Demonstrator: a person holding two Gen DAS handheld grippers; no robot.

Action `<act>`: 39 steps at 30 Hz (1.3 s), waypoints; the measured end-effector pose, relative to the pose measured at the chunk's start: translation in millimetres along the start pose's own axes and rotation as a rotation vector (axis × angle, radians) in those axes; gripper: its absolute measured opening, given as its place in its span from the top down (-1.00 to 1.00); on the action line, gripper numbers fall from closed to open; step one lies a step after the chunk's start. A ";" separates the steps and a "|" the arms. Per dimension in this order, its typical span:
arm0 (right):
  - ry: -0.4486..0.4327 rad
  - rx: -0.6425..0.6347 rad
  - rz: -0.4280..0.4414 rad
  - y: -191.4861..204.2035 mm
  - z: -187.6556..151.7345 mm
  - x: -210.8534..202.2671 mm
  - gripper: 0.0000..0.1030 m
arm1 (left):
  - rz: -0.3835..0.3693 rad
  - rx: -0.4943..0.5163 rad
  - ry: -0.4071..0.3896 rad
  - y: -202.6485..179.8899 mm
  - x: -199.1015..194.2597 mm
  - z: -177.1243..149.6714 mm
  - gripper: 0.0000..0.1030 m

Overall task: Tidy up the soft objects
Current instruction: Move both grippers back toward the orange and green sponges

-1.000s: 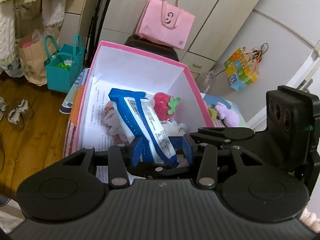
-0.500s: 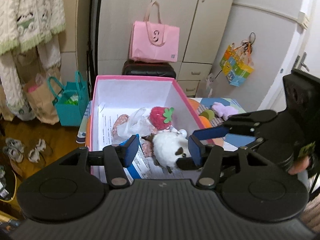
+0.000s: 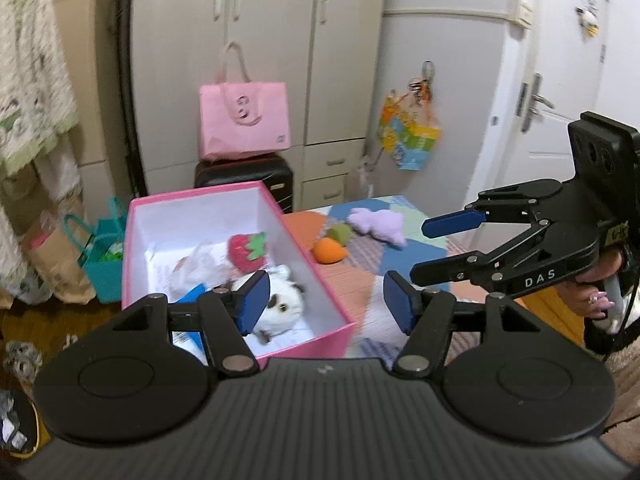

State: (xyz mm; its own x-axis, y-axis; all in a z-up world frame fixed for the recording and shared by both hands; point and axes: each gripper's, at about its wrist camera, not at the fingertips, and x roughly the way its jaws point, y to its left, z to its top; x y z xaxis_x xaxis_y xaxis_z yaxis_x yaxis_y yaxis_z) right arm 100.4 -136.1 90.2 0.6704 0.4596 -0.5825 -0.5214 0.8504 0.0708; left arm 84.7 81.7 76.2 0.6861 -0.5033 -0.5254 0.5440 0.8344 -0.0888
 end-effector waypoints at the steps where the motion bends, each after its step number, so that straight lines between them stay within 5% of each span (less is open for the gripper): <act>1: -0.007 0.001 -0.010 -3.3 -4.1 -6.6 -0.33 | -0.007 0.011 -0.001 -6.5 0.4 1.3 -0.21; 15: -0.073 0.011 -0.088 -49.0 -51.7 -46.7 -0.33 | -0.100 0.095 0.029 -83.6 44.5 6.7 -0.24; 24: -0.128 0.085 -0.087 -103.2 -63.0 -33.4 -0.34 | 0.017 0.040 0.010 -102.3 95.8 5.4 -0.24; 31: -0.116 0.116 -0.009 -141.5 -49.6 -2.4 -0.34 | 0.092 -0.018 -0.064 -99.3 120.6 10.2 -0.24; 39: -0.111 0.068 0.105 -172.1 -24.7 43.1 -0.34 | 0.173 -0.051 -0.061 -98.5 168.0 11.7 -0.24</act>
State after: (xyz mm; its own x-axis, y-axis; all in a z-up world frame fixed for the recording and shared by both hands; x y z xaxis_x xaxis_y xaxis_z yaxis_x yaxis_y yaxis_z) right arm 206.0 -269.0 32.9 0.6705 0.5690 -0.4761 -0.5570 0.8100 0.1835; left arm 152.1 -87.7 6.5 0.7962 -0.3630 -0.4841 0.3913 0.9191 -0.0457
